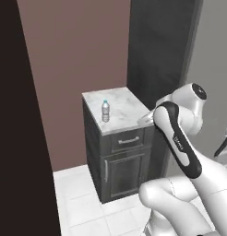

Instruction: Take the bottled waters from the counter and place them in the freezer to freeze. Close the freezer door after placing the bottles.

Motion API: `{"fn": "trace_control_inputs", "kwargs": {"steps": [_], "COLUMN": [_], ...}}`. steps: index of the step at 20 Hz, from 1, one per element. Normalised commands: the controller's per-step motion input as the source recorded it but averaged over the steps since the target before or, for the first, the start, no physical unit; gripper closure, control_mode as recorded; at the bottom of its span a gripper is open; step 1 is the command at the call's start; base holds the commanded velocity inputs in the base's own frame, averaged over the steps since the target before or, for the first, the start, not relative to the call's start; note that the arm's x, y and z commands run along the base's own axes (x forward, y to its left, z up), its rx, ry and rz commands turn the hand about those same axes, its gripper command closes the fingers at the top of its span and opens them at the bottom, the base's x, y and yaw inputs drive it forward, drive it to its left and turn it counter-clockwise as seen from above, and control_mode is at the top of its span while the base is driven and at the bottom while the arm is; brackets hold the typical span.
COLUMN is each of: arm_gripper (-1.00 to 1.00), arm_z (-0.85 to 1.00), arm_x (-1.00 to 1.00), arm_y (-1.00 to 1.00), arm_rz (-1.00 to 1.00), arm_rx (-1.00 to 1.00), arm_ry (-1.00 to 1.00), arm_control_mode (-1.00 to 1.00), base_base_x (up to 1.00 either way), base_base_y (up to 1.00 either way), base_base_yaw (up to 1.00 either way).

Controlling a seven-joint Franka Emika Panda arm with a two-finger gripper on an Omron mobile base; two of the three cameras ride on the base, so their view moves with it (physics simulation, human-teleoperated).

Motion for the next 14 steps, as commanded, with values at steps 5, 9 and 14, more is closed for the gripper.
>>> {"fn": "trace_control_inputs", "kwargs": {"steps": [5, 9, 14], "arm_gripper": [-1.00, -1.00, -1.00], "arm_z": [0.00, 0.00, 0.00], "arm_x": [0.00, 0.00, 0.00], "arm_y": [0.00, 0.00, 0.00], "arm_rz": [0.00, 0.00, 0.00], "arm_rx": [0.00, 0.00, 0.00], "arm_ry": [0.00, 0.00, 0.00], "arm_control_mode": [1.00, 1.00, 1.00], "base_base_x": [0.99, 0.88, 0.32], "base_base_y": [-0.19, -0.12, -0.13], "base_base_yaw": [-0.14, -0.11, -0.01]}}
